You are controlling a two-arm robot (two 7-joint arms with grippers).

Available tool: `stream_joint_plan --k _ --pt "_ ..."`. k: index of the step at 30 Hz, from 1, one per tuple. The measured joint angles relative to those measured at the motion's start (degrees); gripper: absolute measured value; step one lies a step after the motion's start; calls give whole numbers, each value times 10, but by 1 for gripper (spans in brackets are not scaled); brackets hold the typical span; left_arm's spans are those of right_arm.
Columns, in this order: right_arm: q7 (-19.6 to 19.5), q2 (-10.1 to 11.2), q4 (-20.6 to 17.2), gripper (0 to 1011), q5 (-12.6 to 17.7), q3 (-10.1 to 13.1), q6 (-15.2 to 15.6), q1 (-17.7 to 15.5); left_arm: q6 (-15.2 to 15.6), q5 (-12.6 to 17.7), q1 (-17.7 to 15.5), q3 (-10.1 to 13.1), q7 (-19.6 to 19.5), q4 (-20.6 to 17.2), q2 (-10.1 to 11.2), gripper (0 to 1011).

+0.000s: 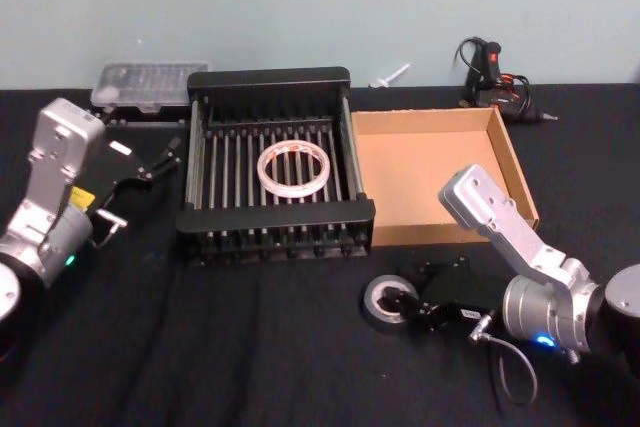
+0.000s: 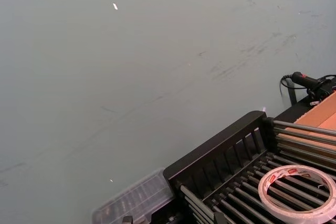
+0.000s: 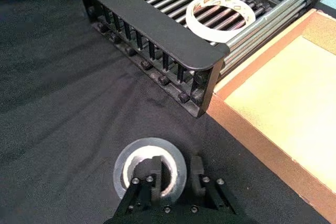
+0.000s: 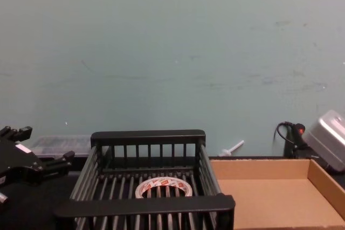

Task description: Pick up the white tape and place it into the black box , Pick up the silver tape and place it into the brown box.

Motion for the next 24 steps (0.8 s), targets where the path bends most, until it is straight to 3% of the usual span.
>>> stream_joint_plan --k 7,16,24 --pt "0 0 0 176 0 0 0 0 0 0 0 0 0 0 0 1002" --pt "0 0 0 172 1 1 -1 -1 0 0 0 0 0 0 0 1001" --pt "0 6 -7 172 12 17 -18 -10 0 0 0 0 0 0 0 1001"
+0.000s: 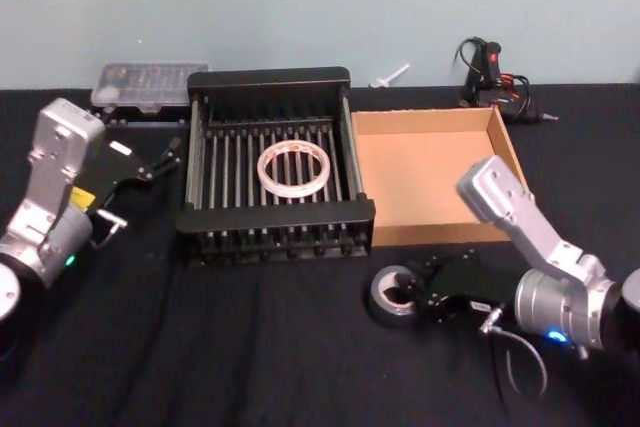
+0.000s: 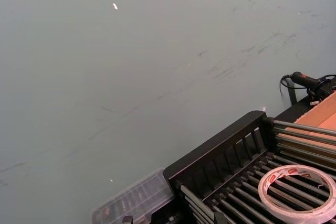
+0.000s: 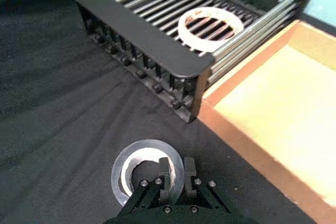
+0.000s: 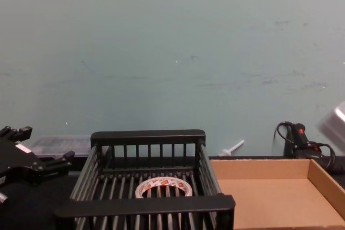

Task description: Pick up the white tape and place it into the black box , Pick up the silver tape and place it into the brown box.

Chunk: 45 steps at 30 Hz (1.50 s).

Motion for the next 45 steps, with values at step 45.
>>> stream_joint_plan --k 45 --pt "-78 -62 79 173 11 93 -49 99 0 0 0 0 0 0 0 1001"
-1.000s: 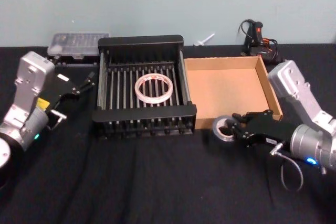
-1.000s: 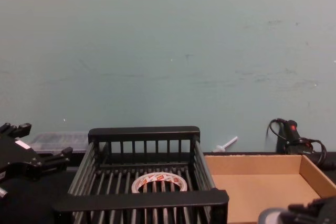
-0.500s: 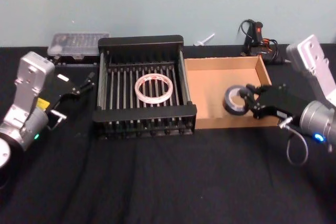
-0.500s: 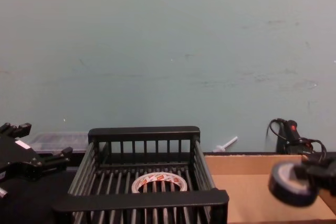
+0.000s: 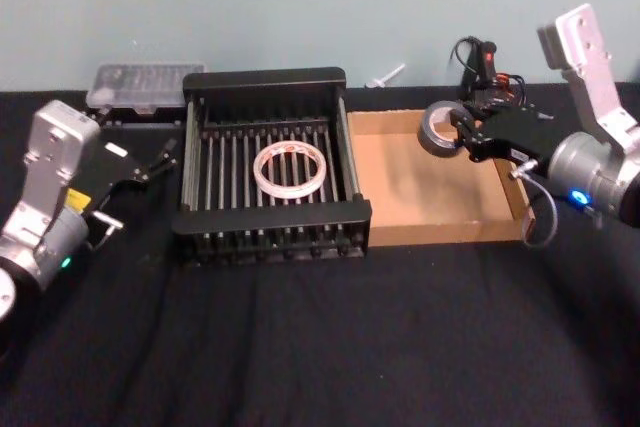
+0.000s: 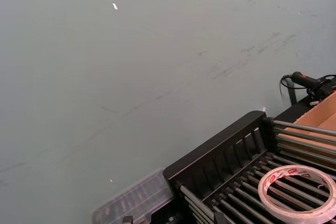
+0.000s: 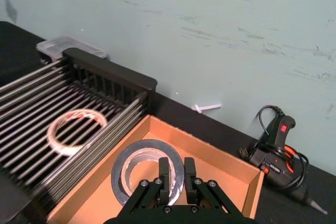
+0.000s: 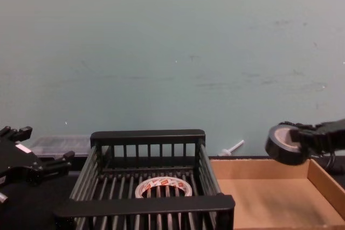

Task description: Pick up the white tape and place it into the black box , Pick up the silver tape and place it into the brown box.

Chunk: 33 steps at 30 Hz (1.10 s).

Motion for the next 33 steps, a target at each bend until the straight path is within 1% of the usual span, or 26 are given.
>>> stream_joint_plan --k 3,4,5,7,8,9,10,14,17,23,27,33 --pt "-1 -22 46 172 -7 -8 1 34 0 0 0 0 0 0 0 1001" --pt "-1 -22 46 172 -7 -8 1 34 0 0 0 0 0 0 0 1002" --pt "-2 -31 66 173 -9 -12 2 48 0 0 0 0 0 0 0 1001" --pt "-3 -39 85 173 -12 -14 2 60 0 0 0 0 0 0 0 1001" --pt "-4 -48 106 173 -15 -17 2 73 0 0 0 0 0 0 0 1001" --pt "-4 -52 115 173 -16 -18 2 78 0 0 0 0 0 0 0 1001" --pt "-5 -61 138 172 -20 -21 2 92 0 0 0 0 0 0 0 1001" --pt "-6 -75 174 173 -26 -25 2 111 0 0 0 0 0 0 0 1001" --pt "-7 -90 213 173 -34 -30 2 129 0 0 0 0 0 0 0 1001" --pt "-7 -106 255 172 -46 -33 2 145 0 0 0 0 0 0 0 1001" --pt "-6 -110 263 172 -54 -34 2 147 0 0 0 0 0 0 0 1001" --pt "-6 -109 262 173 -54 -34 2 147 0 0 0 0 0 0 0 1001"
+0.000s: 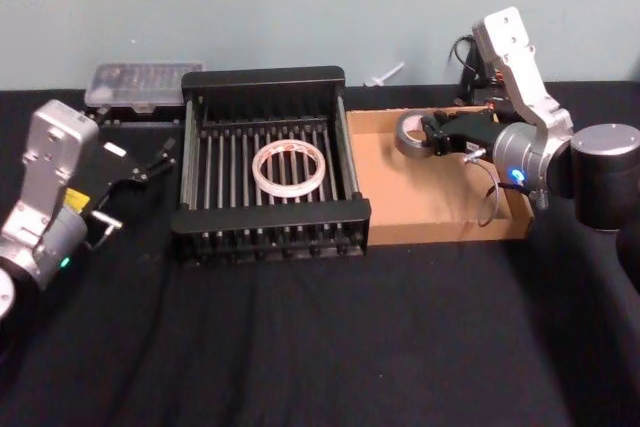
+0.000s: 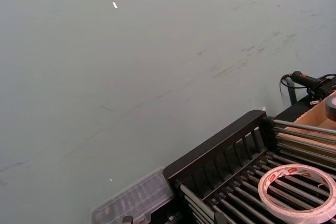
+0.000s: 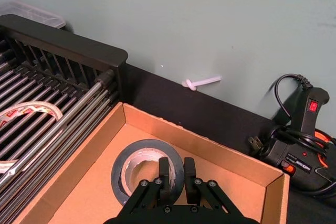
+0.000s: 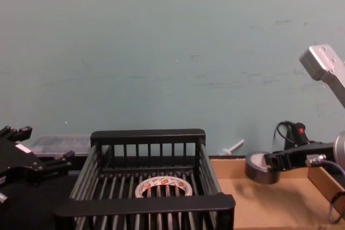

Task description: Pick up the white tape and place it into the black box , Pick up the silver tape and place it into the brown box.

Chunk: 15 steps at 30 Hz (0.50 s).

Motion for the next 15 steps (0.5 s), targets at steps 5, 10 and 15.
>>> stream_joint_plan --k 5,10,15 --pt "0 1 -1 173 1 0 0 0 0 0 0 0 0 0 0 1001" --pt "0 1 -2 270 2 1 0 -1 0 0 0 0 0 0 0 1002" --pt "0 1 -3 421 2 1 0 -1 0 0 0 0 0 0 0 1001"
